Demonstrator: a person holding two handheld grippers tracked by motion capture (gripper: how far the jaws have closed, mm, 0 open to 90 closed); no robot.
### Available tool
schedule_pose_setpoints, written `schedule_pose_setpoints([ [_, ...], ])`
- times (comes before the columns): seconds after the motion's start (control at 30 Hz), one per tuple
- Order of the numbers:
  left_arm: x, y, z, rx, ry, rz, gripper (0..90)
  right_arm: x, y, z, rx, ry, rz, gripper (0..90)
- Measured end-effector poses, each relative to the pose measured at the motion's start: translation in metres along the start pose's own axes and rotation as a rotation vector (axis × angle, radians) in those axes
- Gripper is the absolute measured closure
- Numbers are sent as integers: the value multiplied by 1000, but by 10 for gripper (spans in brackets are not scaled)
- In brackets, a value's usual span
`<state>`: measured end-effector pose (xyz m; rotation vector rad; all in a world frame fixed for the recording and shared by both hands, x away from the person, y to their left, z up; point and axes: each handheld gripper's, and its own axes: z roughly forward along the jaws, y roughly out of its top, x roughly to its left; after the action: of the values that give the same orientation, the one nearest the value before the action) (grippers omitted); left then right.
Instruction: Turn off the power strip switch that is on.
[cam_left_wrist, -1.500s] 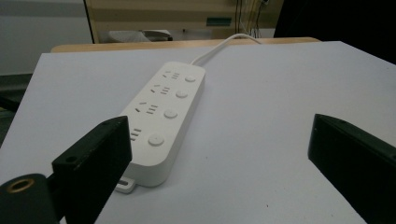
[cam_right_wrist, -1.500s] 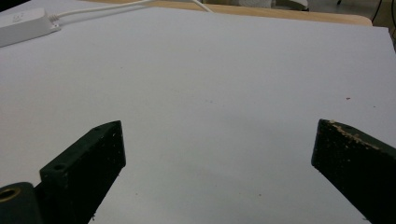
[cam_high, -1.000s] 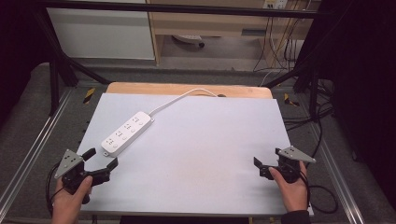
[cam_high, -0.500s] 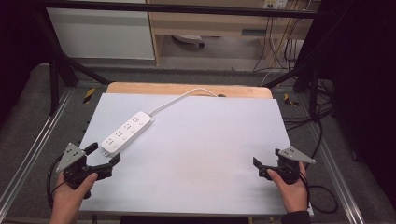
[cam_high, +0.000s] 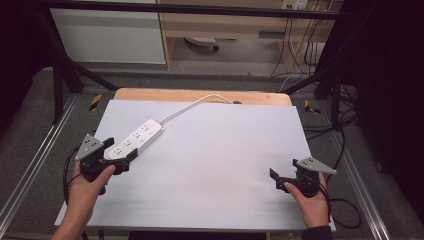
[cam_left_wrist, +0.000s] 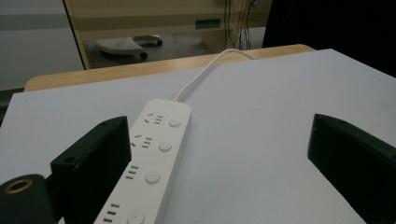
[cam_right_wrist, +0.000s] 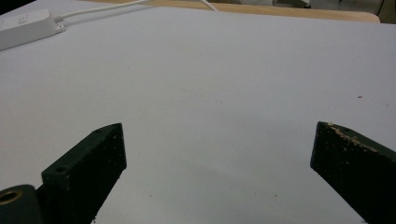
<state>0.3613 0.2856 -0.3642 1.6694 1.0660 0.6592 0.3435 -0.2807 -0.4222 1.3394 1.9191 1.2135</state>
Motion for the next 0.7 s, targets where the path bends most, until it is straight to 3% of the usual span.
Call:
schedule_pose_setpoints([
  [0.27, 0, 12, 15, -5, -4, 0, 64, 0, 1, 0, 5, 13, 2, 44],
  [0.7, 4, 18, 40, 4, 0, -7, 65, 0, 0, 2, 17, 15, -1, 41],
])
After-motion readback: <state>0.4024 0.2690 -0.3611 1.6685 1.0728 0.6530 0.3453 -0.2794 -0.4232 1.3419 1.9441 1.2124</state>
